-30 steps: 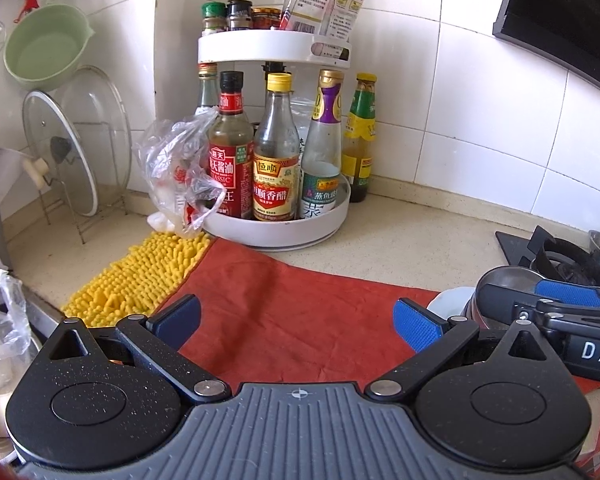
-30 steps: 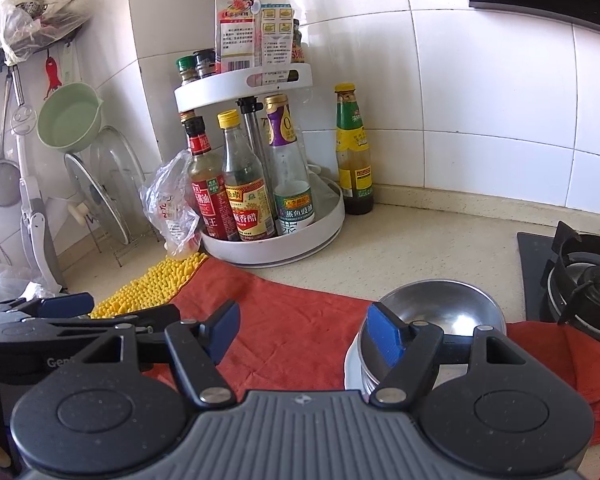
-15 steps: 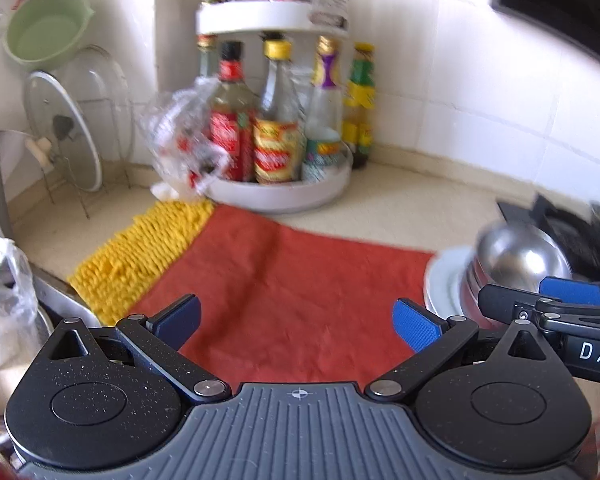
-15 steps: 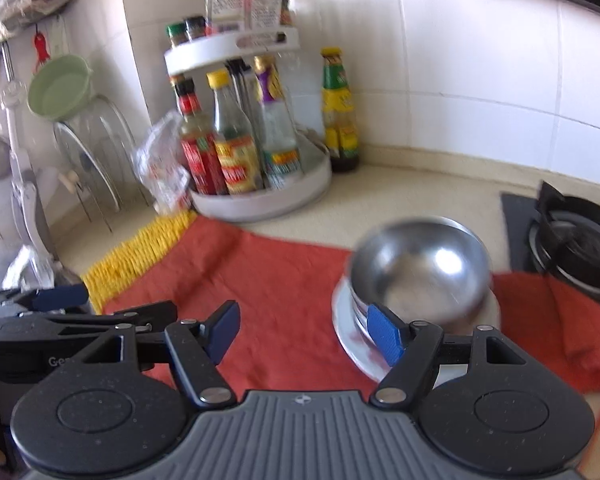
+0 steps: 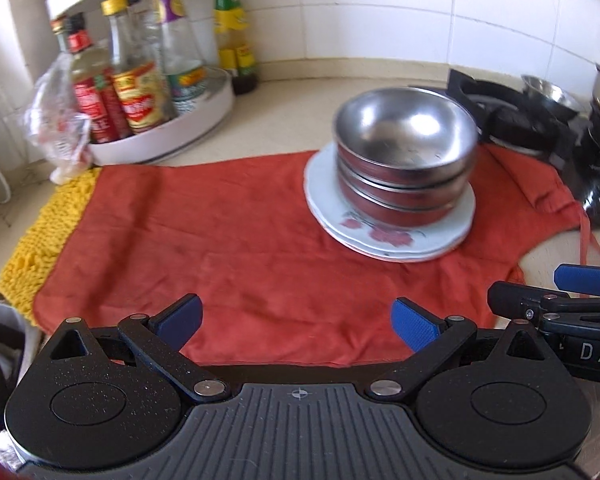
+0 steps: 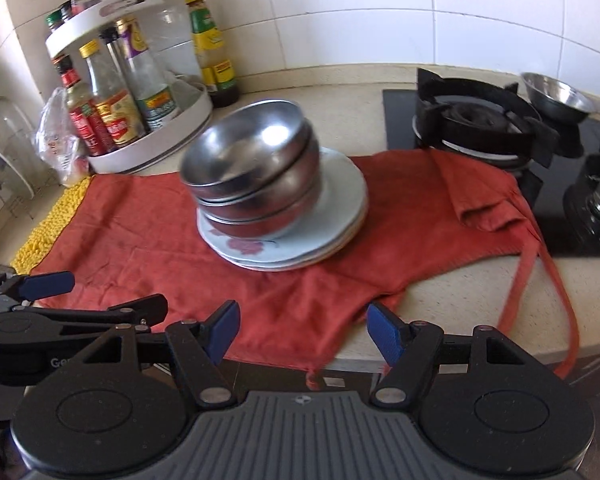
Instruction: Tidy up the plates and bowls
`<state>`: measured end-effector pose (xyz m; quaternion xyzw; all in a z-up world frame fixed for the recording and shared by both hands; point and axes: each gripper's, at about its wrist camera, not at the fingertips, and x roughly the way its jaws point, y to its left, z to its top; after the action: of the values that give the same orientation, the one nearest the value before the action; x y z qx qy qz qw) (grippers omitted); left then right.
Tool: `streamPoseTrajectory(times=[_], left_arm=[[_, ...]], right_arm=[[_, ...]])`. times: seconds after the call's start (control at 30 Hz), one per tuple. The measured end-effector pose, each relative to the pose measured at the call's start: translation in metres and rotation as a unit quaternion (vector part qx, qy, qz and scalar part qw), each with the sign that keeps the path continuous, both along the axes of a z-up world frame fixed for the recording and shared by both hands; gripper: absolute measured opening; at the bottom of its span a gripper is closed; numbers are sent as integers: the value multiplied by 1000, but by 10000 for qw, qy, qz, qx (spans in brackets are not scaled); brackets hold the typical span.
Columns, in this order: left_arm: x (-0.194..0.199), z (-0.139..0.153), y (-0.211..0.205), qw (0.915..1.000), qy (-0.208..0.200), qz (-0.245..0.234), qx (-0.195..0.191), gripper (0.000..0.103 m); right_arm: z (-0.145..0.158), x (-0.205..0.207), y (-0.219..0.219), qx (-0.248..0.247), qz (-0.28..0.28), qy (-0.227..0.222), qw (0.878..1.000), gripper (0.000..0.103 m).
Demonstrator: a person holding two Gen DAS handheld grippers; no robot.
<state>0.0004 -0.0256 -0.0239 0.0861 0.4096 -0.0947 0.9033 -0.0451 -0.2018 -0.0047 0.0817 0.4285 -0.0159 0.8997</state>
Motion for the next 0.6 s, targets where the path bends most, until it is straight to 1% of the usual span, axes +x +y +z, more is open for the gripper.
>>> streamPoseTrajectory(times=[0.23,0.6], left_arm=[[0,-1,-20,9997,170,143,-48,101],[-3,1,-38,9989,224,401,-92,101]], right_arm=[[3,3,-20,-12,80,69,9999,70],[5,4,-39,26,287,78,9996,70]])
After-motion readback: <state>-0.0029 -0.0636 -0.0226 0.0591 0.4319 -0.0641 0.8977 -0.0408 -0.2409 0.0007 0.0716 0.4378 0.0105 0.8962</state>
